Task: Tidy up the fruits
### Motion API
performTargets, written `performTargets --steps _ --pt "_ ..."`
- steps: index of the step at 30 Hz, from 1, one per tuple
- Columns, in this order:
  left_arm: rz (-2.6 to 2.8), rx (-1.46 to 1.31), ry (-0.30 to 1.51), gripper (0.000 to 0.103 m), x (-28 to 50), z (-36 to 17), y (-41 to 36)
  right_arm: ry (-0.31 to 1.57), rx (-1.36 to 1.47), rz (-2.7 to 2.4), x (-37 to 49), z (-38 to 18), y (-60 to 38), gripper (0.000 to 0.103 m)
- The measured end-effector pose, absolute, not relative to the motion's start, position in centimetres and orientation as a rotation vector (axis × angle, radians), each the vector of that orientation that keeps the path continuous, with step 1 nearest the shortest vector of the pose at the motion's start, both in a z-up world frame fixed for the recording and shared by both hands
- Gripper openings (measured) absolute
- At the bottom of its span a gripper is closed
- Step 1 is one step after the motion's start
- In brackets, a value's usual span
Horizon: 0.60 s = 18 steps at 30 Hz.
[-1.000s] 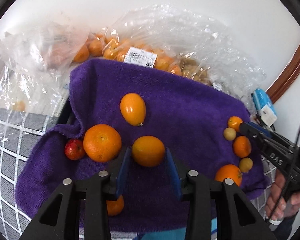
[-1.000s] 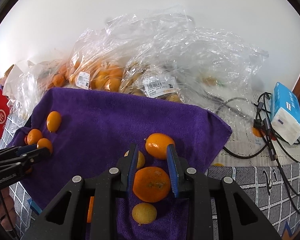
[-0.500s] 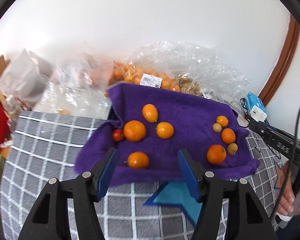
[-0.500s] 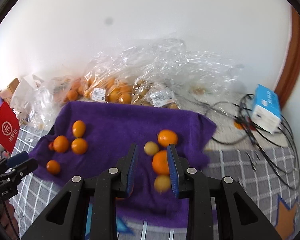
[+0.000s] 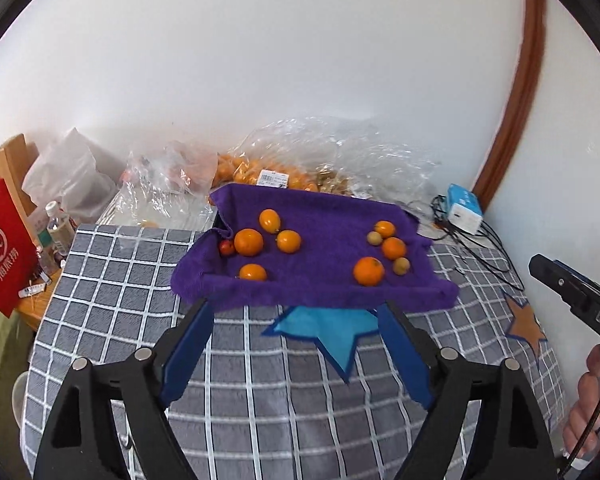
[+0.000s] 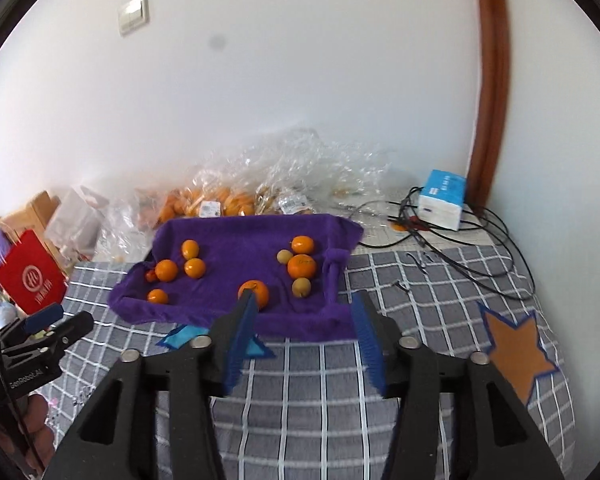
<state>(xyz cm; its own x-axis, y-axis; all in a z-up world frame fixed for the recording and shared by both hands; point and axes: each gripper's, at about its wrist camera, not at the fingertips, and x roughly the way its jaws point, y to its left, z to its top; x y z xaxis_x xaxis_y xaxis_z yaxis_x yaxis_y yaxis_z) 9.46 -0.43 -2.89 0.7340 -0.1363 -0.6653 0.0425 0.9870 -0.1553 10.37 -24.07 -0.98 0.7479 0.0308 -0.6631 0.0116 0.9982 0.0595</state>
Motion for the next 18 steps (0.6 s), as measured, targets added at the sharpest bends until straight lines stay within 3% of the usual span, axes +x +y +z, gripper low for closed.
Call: performTargets --steps 1,5,10,18 --pt "-0.092 -0.123 0.725 0.086 8.6 -2.6 -0.6 0.705 0.054 0.002 9.4 -0.7 -24.1 0.082" --pt "-0.089 -0.075 0.681 0.095 6.0 -1.5 -1.5 0.669 0.006 -0.028 6.0 0.1 -24.1 0.093" --pt "-0.097 -0.041 0.654 0.098 3.7 -0.7 -2.5 0.666 0.002 -0.036 2.9 0.4 -24.4 0.098" --pt "-0.085 -0.007 0.639 0.098 1.8 -0.3 -3.9 0.692 -0.001 -0.052 1.1 0.0 -24.8 0.100"
